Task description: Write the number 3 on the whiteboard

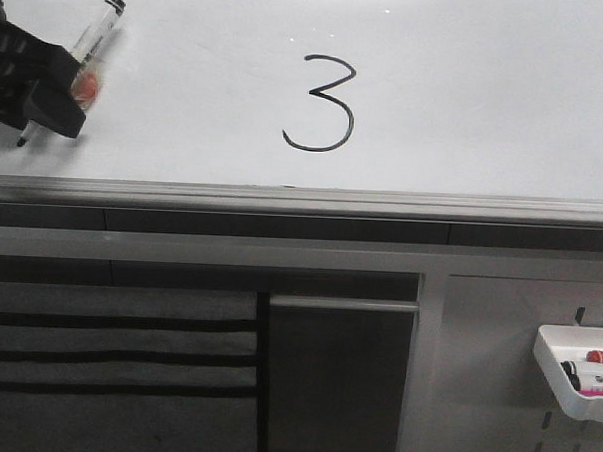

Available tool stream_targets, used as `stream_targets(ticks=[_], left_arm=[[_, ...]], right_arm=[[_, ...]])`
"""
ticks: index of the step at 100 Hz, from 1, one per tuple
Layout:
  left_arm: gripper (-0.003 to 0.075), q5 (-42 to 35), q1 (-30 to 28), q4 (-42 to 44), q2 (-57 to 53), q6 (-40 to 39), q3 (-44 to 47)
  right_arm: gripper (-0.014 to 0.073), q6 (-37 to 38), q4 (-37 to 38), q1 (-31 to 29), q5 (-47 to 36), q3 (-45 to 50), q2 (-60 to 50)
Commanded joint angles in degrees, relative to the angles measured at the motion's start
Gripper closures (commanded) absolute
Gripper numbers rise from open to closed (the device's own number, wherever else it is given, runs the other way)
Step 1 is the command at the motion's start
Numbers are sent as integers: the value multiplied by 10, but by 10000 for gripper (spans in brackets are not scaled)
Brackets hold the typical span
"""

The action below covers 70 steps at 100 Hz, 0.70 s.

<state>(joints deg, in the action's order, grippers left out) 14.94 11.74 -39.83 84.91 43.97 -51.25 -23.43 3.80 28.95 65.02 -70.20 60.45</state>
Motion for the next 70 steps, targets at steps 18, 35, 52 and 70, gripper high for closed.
stream_targets(ticks=[18,35,52,70], left_arm=[[372,70,-1,18,-49,-7,-45],[372,193,-1,67,-121,-7,-79],[391,280,-1,114,-228,-33,-84],[469,312,-1,180,-338,-105,-70]], right_arm=[[283,41,15,-4,7,-15,-21],[283,174,32,-16,4,-13,-60],[285,267,32,-27,-64,42,-138],[285,322,32,-27,-143,142,-230]])
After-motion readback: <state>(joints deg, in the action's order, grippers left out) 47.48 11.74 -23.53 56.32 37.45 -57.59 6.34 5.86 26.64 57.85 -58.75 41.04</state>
